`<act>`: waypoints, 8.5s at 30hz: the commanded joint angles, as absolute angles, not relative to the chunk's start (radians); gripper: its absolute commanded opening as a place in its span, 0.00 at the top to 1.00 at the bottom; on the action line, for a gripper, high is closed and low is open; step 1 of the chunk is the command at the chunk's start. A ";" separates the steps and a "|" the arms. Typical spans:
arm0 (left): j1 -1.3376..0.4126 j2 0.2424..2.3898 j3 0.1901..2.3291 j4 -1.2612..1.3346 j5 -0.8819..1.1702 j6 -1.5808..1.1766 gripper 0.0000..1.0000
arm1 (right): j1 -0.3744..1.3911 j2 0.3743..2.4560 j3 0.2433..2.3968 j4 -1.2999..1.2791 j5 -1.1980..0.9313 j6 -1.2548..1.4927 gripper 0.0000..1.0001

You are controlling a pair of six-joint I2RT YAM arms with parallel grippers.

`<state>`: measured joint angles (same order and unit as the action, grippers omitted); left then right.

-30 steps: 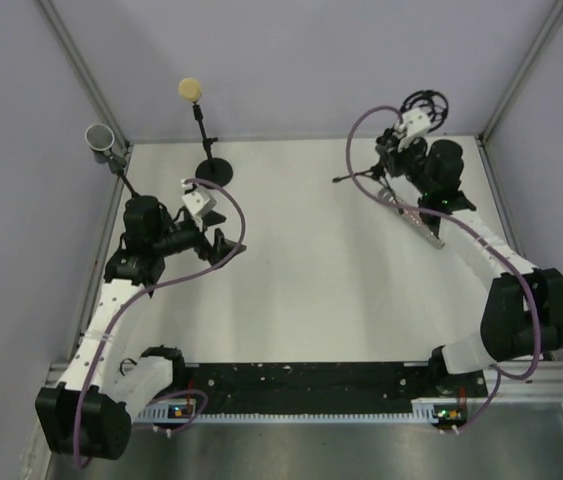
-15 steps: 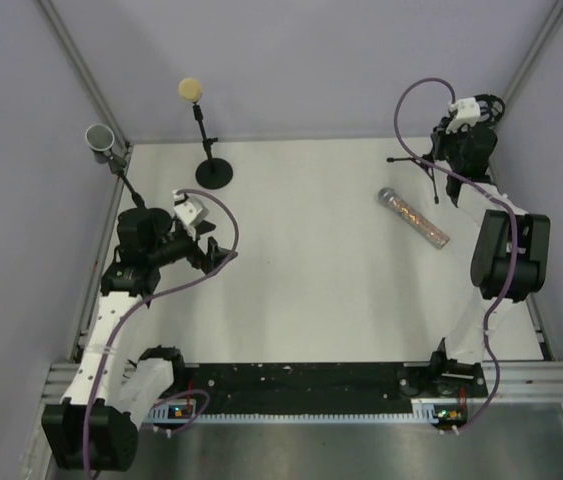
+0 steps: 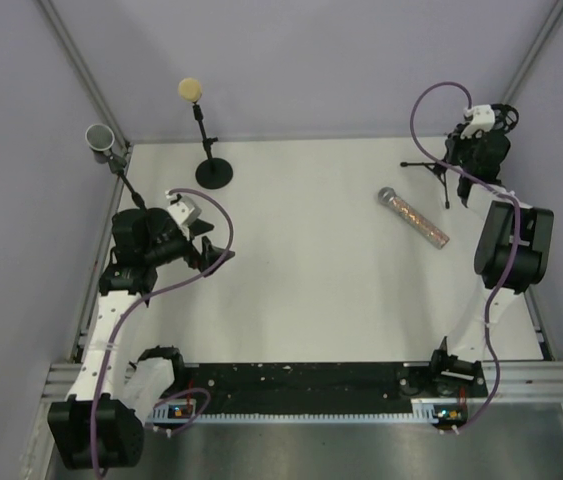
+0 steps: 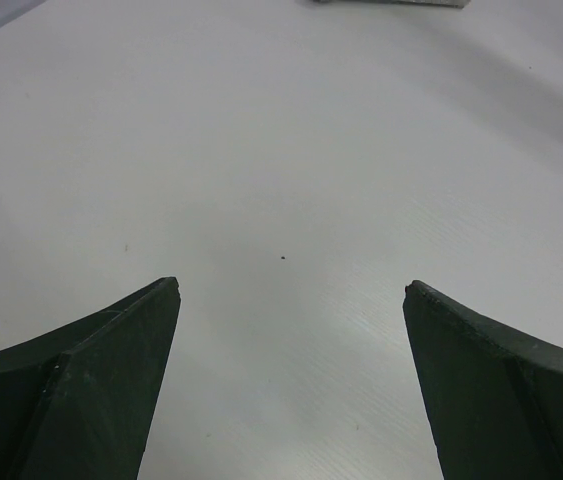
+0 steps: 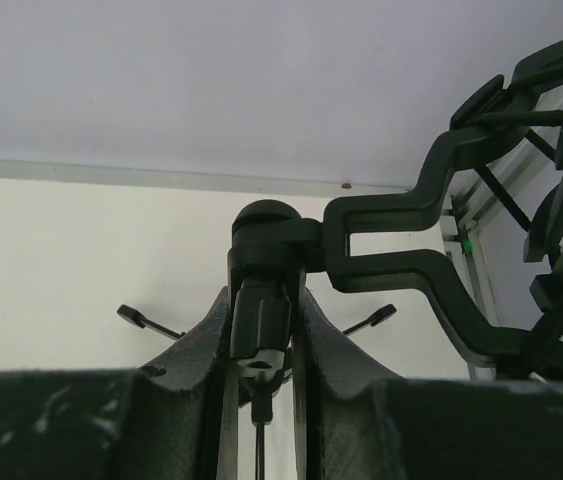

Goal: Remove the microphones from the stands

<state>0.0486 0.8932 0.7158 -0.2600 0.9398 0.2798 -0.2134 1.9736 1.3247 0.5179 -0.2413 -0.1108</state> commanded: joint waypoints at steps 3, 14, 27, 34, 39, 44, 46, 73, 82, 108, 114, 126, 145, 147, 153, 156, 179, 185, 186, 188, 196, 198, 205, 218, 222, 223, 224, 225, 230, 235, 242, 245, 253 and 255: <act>0.063 0.894 0.707 -0.199 0.991 0.255 0.01 | -0.244 1.983 1.394 0.618 -0.276 -0.094 1.00; 0.067 0.894 0.695 -0.176 1.003 0.239 0.01 | -0.255 2.003 1.399 0.562 -0.305 -0.110 1.00; 0.072 0.890 0.675 -0.160 1.020 0.230 0.01 | -0.253 2.017 1.430 0.486 -0.304 -0.123 0.72; 0.075 0.882 0.670 -0.155 1.032 0.224 0.01 | -0.255 2.006 1.424 0.457 -0.308 -0.133 0.54; 0.077 0.876 0.669 -0.150 1.035 0.219 0.01 | -0.253 2.006 1.422 0.445 -0.304 -0.135 0.54; 0.080 0.873 0.663 -0.146 1.043 0.213 0.01 | -0.255 2.026 1.431 0.439 -0.262 -0.104 0.65; 0.080 0.871 0.664 -0.146 1.046 0.209 0.01 | -0.255 2.023 1.413 0.469 -0.247 -0.097 0.71; 0.097 0.864 0.650 -0.120 1.065 0.187 0.01 | -0.255 2.022 1.436 0.416 -0.192 -0.141 0.38; 0.097 0.856 0.643 -0.072 1.033 0.150 0.01 | -0.253 1.792 1.250 0.267 -0.235 -0.219 0.10; 0.107 0.756 0.587 0.107 0.479 0.037 0.01 | -0.057 0.927 0.982 -0.259 -0.621 -0.163 0.10; 0.143 0.741 0.586 0.185 0.249 -0.030 0.01 | 0.081 0.983 1.005 -0.164 -0.660 -0.130 0.09; 0.224 0.808 0.523 0.339 0.057 0.025 0.01 | 0.288 1.152 1.019 -0.106 -0.640 -0.152 0.04; 0.448 1.110 0.495 0.755 0.169 -0.064 0.01 | 0.302 1.077 0.838 -0.017 -0.657 -0.279 0.02; 0.448 1.150 0.500 0.802 0.179 -0.066 0.01 | 0.301 1.078 0.835 -0.017 -0.655 -0.282 0.02; 0.448 1.247 0.541 0.890 0.187 -0.074 0.01 | 0.302 1.083 0.828 -0.015 -0.647 -0.293 0.02; 0.448 1.288 0.552 0.945 0.212 -0.072 0.01 | 0.302 1.088 0.827 -0.018 -0.640 -0.298 0.02; 0.448 1.506 0.658 1.100 0.371 -0.100 0.32 | 0.301 1.097 0.819 -0.035 -0.611 -0.342 0.02; 0.448 1.529 0.676 1.100 0.388 -0.103 0.49 | 0.301 1.097 0.816 -0.037 -0.611 -0.347 0.02; 0.448 1.532 0.681 1.098 0.391 -0.104 0.54 | 0.301 1.098 0.816 -0.037 -0.611 -0.347 0.02; 0.448 1.539 0.687 1.092 0.397 -0.107 0.62 | 0.301 1.100 0.818 -0.037 -0.607 -0.348 0.02; 0.448 1.539 0.693 1.097 0.446 -0.115 0.92 | 0.301 1.101 0.816 -0.040 -0.607 -0.353 0.02; 0.448 1.536 0.693 1.098 0.469 -0.118 1.00 | 0.299 1.104 0.816 -0.041 -0.609 -0.354 0.02; 0.448 1.500 0.680 1.108 0.593 -0.170 1.00 | 0.301 1.103 0.816 -0.046 -0.612 -0.359 0.02; 0.411 1.365 0.621 1.160 0.920 -0.308 1.00 | 0.299 1.111 0.815 -0.051 -0.617 -0.374 0.02; 0.348 1.296 0.606 1.128 0.991 -0.319 1.00 | 0.301 1.109 0.813 -0.052 -0.618 -0.380 0.02; 0.328 1.273 0.601 1.112 1.000 -0.316 1.00 | 0.301 1.109 0.813 -0.054 -0.618 -0.383 0.02; 0.305 1.258 0.598 1.092 1.009 -0.307 1.00 | 0.301 1.111 0.813 -0.055 -0.617 -0.390 0.02; 0.279 1.235 0.595 1.069 1.017 -0.293 1.00 | 0.301 1.109 0.813 -0.055 -0.617 -0.390 0.02; 0.105 1.126 0.617 0.830 1.054 -0.167 1.00 | 0.301 1.101 0.824 -0.077 -0.617 -0.406 0.02; -0.096 1.101 0.658 0.733 1.086 -0.144 1.00 | 0.282 1.063 0.828 -0.107 -0.637 -0.448 0.01; -0.287 1.153 0.677 0.712 1.144 -0.095 1.00 | 0.238 0.951 0.838 -0.196 -0.765 -0.541 0.01; -0.346 1.190 0.661 0.753 1.176 -0.087 1.00 | 0.232 0.923 0.836 -0.251 -0.851 -0.589 0.01; -0.419 1.236 0.615 0.902 1.203 -0.063 1.00 | 0.219 0.950 0.865 -0.364 -0.980 -0.652 0.01; -0.422 1.238 0.597 0.917 1.207 -0.058 1.00 | 0.209 0.946 0.865 -0.371 -1.002 -0.653 0.01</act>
